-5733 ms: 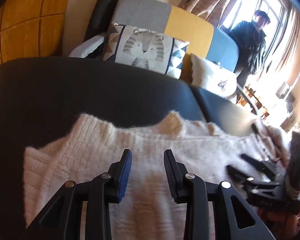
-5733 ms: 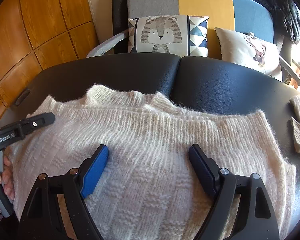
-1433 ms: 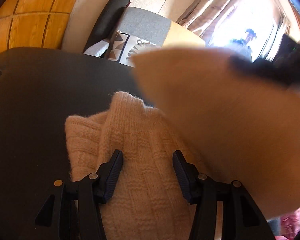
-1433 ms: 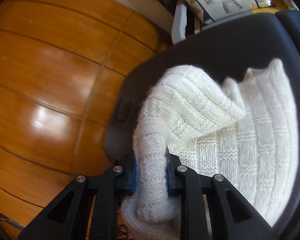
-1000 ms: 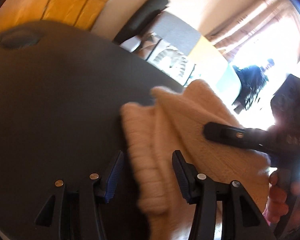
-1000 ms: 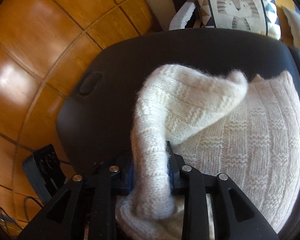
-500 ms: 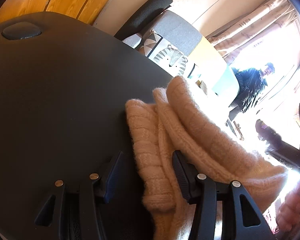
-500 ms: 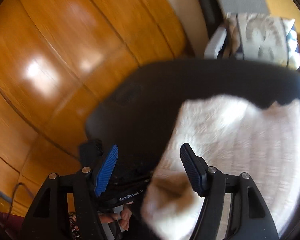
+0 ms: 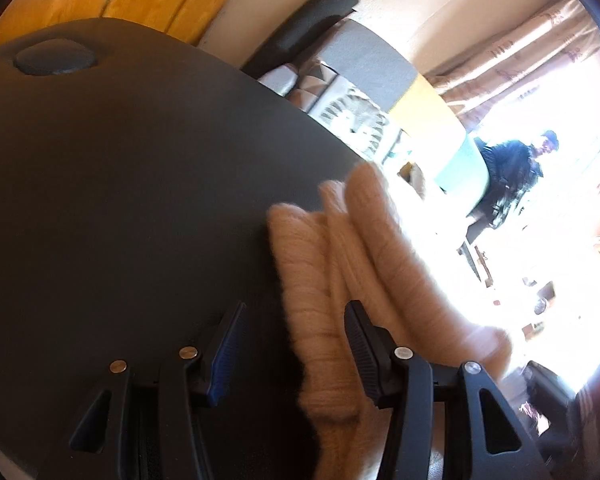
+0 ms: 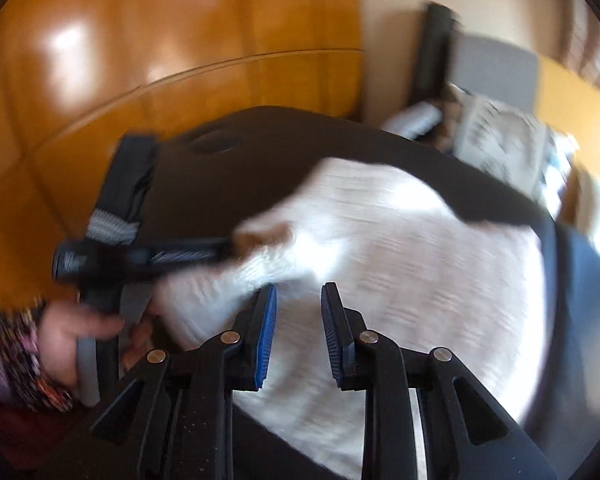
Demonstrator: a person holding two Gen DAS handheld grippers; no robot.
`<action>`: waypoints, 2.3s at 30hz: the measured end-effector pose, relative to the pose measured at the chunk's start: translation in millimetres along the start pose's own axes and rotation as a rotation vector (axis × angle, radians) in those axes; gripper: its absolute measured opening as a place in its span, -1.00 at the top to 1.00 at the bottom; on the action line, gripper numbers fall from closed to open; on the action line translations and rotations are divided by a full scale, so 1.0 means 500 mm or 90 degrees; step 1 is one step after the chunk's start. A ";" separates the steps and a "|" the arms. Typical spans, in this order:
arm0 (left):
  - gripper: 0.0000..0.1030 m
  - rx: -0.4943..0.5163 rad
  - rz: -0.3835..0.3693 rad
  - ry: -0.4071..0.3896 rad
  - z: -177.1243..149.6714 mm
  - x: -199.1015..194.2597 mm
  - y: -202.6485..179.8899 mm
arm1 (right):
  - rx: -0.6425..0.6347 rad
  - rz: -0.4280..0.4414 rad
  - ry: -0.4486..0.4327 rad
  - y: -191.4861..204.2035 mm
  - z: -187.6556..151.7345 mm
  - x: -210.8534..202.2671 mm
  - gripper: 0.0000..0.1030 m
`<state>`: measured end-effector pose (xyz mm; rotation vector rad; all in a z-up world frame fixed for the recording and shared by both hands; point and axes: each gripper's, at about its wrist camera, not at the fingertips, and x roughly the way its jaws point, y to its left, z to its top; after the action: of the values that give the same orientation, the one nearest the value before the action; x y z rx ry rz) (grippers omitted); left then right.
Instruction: Fold clothes
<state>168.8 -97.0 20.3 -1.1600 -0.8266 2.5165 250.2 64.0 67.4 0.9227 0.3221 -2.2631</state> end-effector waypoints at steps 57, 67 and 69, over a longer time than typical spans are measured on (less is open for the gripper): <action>-0.28 0.135 -0.001 -0.012 -0.087 -0.064 -0.035 | 0.101 0.040 -0.037 -0.147 -0.156 -0.043 0.49; -0.27 0.293 -0.003 -0.176 -0.054 -0.133 -0.202 | 0.119 -0.036 -0.100 -0.166 -0.149 -0.120 0.49; -0.27 0.318 -0.006 -0.160 -0.052 -0.096 -0.228 | 0.119 -0.037 -0.079 -0.163 -0.149 -0.105 0.49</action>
<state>218.7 -15.7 103.7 -0.6855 -0.2180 2.6707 263.8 184.2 48.5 0.8707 0.0846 -2.4222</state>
